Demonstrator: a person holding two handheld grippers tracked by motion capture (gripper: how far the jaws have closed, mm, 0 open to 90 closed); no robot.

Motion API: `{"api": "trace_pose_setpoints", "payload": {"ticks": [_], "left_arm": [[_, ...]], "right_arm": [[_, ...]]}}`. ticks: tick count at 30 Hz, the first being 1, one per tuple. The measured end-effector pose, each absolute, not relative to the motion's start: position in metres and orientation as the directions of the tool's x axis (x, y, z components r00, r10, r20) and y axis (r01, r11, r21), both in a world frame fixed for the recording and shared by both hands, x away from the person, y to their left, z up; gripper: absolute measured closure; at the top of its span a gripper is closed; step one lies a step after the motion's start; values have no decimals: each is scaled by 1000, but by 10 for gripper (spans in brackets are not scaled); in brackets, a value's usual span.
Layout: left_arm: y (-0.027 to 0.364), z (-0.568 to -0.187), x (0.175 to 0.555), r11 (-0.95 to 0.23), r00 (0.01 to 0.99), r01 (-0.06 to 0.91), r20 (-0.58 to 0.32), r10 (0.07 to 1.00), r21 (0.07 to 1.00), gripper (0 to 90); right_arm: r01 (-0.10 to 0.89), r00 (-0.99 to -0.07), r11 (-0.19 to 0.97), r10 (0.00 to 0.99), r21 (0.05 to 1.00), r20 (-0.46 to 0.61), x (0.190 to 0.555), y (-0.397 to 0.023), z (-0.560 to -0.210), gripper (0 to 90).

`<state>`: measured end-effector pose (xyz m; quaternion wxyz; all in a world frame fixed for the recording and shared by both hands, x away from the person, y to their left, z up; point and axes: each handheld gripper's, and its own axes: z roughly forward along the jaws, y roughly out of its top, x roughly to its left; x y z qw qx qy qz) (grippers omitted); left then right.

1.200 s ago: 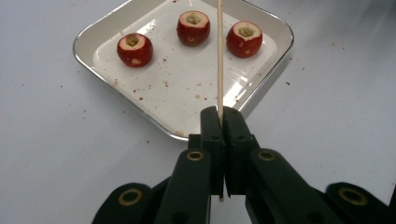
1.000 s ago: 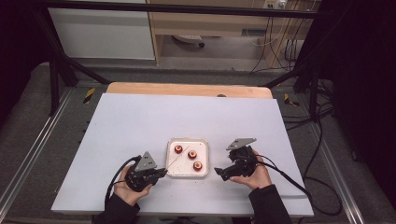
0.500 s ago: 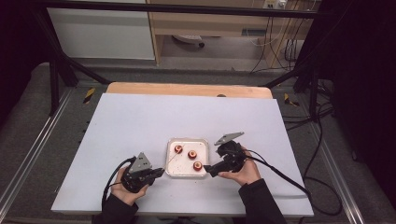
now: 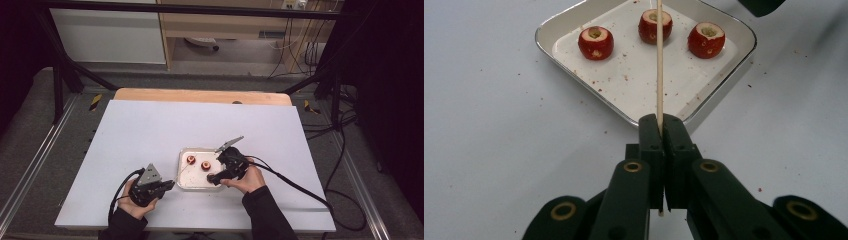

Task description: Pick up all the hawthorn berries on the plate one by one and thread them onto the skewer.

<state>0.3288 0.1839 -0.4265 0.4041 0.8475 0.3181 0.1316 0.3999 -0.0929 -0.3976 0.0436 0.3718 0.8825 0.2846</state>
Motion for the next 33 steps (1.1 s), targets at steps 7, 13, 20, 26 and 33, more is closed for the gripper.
{"api": "trace_pose_setpoints", "payload": {"ticks": [7,13,20,26,33], "left_arm": [[184,-426,329,-472,763,433,-33,646,768,882],[185,-427,330,-471,762,434,-34,647,768,882],[185,-426,330,-472,762,434,-33,647,768,882],[184,-426,330,-476,764,434,-33,644,765,882],[184,-426,330,-477,765,433,-32,643,764,882]], "right_arm": [[656,-722,593,673,467,160,407,-80,-403,313],[672,-721,614,671,414,176,413,-73,-409,398],[695,-706,610,680,381,198,418,-72,-413,490],[703,-701,609,679,368,215,421,-72,-415,548],[719,-688,601,689,349,230,422,-71,-417,602]]}}
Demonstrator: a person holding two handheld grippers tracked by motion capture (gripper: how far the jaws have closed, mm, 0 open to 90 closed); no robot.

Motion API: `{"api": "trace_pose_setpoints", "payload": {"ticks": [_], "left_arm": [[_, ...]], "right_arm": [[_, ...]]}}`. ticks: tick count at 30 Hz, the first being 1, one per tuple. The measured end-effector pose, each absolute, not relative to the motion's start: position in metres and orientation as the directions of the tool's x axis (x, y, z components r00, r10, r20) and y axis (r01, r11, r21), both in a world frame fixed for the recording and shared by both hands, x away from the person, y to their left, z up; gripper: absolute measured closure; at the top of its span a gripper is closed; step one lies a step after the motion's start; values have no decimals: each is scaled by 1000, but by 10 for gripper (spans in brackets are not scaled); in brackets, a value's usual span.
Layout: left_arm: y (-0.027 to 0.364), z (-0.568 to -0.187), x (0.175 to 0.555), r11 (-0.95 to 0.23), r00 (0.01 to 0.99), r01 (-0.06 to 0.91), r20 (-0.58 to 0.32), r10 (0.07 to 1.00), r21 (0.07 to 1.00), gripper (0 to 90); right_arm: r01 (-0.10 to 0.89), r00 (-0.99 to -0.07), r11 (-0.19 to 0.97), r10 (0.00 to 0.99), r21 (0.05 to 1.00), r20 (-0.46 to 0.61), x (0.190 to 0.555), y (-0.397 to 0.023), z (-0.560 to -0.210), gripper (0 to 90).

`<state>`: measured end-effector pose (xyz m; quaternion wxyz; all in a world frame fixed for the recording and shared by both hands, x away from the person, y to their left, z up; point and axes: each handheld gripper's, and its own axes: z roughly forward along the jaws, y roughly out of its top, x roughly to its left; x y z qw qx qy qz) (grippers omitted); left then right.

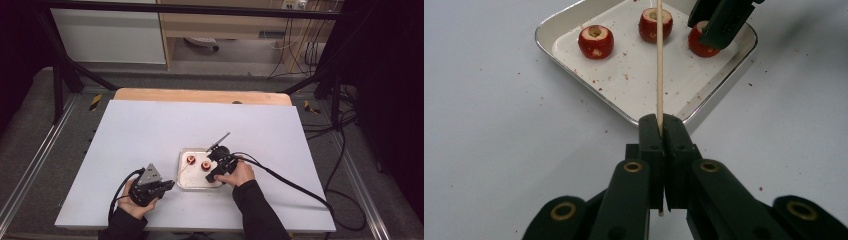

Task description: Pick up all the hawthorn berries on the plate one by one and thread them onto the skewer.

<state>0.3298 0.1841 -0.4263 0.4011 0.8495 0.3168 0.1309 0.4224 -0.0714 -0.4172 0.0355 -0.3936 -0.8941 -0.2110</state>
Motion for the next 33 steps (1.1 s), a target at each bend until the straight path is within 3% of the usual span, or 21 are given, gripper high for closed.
{"api": "trace_pose_setpoints", "payload": {"ticks": [7,17,23,33], "left_arm": [[184,-425,329,-472,762,431,-30,646,769,882],[186,-423,327,-452,753,425,-29,657,785,882],[187,-423,326,-431,737,428,-31,675,794,882],[188,-424,326,-375,698,452,-59,714,809,882]], "right_arm": [[728,-679,591,692,348,244,422,-72,-416,608],[735,-654,507,706,451,272,419,-84,-393,611],[720,-636,389,701,575,322,415,-95,-384,611],[694,-606,191,675,694,421,411,-108,-386,612]]}}
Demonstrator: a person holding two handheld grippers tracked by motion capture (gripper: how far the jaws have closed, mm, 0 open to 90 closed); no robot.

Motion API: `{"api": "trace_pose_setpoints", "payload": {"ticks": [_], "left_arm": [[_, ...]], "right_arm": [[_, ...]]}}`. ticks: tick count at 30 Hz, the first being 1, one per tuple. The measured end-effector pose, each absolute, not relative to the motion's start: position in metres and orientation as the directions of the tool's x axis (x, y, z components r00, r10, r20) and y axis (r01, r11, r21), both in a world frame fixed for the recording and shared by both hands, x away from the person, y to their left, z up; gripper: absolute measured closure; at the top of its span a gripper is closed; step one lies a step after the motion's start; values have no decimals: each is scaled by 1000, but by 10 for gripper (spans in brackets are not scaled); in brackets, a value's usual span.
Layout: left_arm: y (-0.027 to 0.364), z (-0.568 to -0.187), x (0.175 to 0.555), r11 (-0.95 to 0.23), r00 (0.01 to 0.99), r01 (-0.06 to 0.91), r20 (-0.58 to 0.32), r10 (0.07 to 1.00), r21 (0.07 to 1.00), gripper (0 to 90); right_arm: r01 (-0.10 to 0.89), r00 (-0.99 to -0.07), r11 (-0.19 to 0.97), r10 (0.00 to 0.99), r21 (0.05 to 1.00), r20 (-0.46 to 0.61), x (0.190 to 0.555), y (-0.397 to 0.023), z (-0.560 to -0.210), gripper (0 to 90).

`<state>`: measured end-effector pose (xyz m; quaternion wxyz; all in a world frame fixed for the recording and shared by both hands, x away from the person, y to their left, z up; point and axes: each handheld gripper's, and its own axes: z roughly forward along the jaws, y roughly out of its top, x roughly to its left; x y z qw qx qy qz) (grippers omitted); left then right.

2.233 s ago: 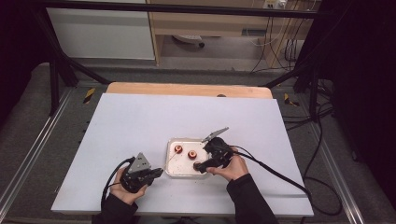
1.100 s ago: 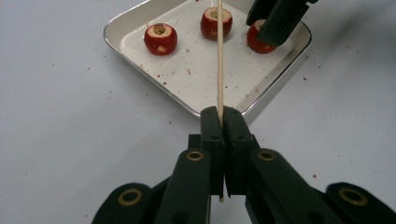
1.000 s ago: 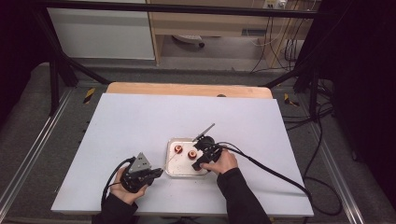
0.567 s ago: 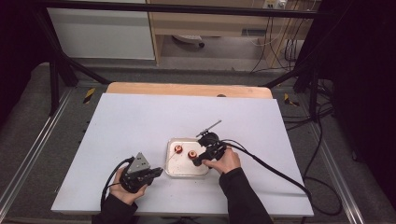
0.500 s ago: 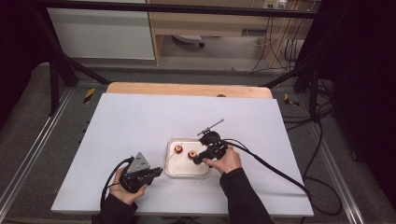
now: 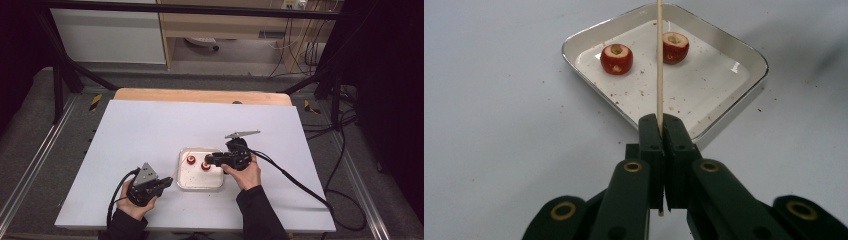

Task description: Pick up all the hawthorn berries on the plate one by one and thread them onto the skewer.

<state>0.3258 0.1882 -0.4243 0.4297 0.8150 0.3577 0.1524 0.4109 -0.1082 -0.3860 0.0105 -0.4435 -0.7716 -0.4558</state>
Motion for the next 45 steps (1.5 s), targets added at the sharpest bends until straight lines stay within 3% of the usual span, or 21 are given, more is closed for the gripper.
{"api": "trace_pose_setpoints", "payload": {"ticks": [20,45], "left_arm": [[184,-429,324,-308,651,472,-91,754,826,882],[152,-431,319,-244,638,491,-154,755,836,881]], "right_arm": [[638,-557,-120,611,760,563,409,-108,-401,614],[542,-537,-354,551,762,639,411,-104,-398,615]]}}
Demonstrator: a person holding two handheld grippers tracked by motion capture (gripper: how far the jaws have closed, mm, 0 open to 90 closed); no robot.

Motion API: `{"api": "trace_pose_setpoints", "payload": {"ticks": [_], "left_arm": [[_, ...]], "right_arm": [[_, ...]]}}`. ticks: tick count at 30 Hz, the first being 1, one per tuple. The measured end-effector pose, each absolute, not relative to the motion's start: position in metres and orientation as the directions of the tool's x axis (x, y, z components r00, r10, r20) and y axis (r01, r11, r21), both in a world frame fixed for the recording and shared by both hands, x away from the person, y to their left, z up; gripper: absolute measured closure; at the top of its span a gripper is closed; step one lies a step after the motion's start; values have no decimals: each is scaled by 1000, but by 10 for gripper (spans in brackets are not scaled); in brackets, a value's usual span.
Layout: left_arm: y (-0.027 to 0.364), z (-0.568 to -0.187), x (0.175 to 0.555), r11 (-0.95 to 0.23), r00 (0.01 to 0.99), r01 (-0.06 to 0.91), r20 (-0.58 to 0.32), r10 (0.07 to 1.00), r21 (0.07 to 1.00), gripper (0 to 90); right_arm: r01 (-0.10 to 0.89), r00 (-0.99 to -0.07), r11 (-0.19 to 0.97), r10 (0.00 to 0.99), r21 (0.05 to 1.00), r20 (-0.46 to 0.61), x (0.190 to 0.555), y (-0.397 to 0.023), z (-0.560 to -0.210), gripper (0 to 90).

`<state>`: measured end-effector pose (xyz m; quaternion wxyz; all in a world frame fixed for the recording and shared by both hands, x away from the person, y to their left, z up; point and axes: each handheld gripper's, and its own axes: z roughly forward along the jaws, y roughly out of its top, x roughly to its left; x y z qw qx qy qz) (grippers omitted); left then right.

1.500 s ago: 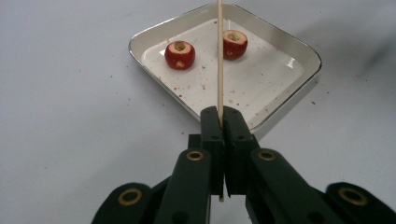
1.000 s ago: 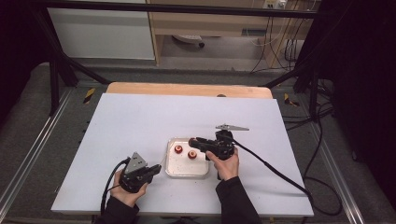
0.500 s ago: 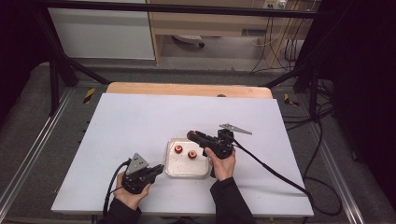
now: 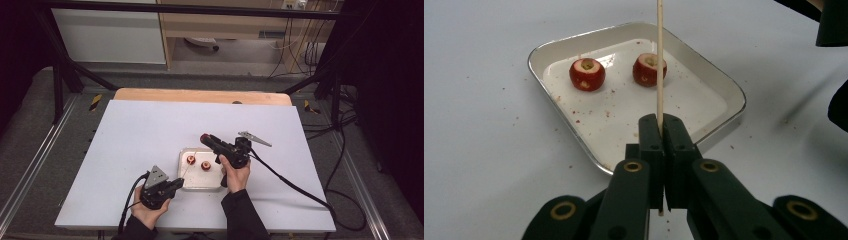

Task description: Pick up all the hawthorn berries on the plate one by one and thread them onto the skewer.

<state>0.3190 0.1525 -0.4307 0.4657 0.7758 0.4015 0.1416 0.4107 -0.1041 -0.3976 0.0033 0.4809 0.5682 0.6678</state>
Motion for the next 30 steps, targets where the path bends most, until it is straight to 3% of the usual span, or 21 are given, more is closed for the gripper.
{"api": "trace_pose_setpoints", "payload": {"ticks": [30], "left_arm": [[143,-426,325,-193,633,499,-203,747,845,881]], "right_arm": [[499,-569,-398,520,770,637,406,-102,-398,617]]}}
